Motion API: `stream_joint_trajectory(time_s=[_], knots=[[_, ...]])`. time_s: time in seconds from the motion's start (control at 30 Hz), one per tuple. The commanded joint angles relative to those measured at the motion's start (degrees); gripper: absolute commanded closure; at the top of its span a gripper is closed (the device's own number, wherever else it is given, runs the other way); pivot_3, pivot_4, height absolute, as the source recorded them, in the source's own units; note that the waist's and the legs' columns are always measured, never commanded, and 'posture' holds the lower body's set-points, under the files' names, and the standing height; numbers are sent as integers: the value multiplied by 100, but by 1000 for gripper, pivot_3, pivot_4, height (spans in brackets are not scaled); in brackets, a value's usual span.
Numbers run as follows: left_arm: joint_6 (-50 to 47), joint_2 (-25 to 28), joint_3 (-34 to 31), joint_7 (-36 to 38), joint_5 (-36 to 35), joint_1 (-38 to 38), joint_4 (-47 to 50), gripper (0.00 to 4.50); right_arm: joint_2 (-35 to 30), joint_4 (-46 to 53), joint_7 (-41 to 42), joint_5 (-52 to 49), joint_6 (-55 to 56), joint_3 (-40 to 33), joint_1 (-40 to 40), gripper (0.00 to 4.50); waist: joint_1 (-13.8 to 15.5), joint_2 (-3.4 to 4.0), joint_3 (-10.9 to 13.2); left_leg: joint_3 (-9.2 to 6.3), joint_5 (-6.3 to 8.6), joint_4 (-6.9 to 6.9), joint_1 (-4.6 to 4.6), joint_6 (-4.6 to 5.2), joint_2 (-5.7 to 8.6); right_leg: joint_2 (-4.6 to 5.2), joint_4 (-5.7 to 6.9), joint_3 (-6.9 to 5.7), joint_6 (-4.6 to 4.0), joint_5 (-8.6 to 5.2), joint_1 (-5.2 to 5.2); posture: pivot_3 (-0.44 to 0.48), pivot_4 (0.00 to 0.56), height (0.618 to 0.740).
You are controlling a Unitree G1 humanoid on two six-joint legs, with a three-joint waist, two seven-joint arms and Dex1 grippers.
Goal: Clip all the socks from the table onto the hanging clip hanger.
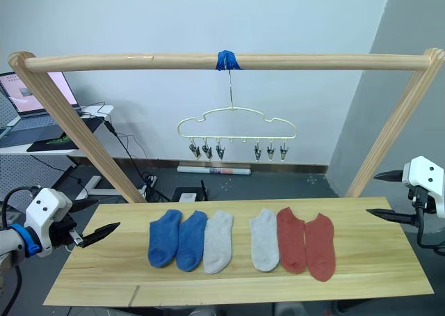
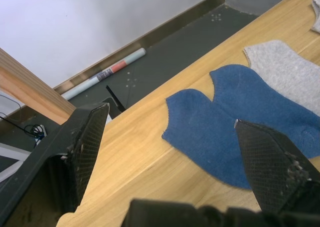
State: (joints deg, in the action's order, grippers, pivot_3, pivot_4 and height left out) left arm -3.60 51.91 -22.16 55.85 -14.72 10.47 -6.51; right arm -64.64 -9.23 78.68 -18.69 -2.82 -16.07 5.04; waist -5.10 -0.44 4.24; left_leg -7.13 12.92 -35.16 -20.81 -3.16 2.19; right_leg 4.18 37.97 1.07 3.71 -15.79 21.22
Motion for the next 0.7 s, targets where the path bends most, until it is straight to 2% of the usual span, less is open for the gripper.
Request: stream_joint_trajectory(time_s=[0.03, 0.2, 0.4, 0.57, 0.7], knots=[[-276, 31, -235, -26, -275, -141, 272, 23, -42, 122, 2, 8, 81, -41, 37, 0, 0, 0, 0, 0, 0, 0, 0, 0, 0, 0, 0, 0, 0, 0, 0, -134, 1, 740], [-923, -65, -390, -69, -792, -347, 488, 23, -39, 145, 1, 9, 86, -34, 25, 0, 1, -4, -4, -3, 0, -1, 0, 0, 0, 0, 2, -2, 0, 0, -2, -131, 2, 740], [-872, 97, -233, 249, -682, -78, 697, 23, -27, 190, -45, -12, -7, -31, -28, 0, -8, -1, -7, 2, 0, -1, 0, 0, 0, -1, 1, 3, 0, 0, 0, -133, 5, 740], [-1082, -9, -261, 269, -841, -176, 716, 23, 40, 310, -120, -16, 1, -31, -130, 0, -2, -5, -10, 1, 0, -1, 2, 0, 0, -2, 3, 3, -2, -1, -2, -136, 6, 740], [-983, -272, -224, -29, -783, -302, 764, 23, 89, 532, -168, -58, 13, -93, -306, 0, -1, -6, -11, -1, -1, -3, 4, 1, 0, -2, 3, 3, -28, -16, -5, -147, 13, 740]])
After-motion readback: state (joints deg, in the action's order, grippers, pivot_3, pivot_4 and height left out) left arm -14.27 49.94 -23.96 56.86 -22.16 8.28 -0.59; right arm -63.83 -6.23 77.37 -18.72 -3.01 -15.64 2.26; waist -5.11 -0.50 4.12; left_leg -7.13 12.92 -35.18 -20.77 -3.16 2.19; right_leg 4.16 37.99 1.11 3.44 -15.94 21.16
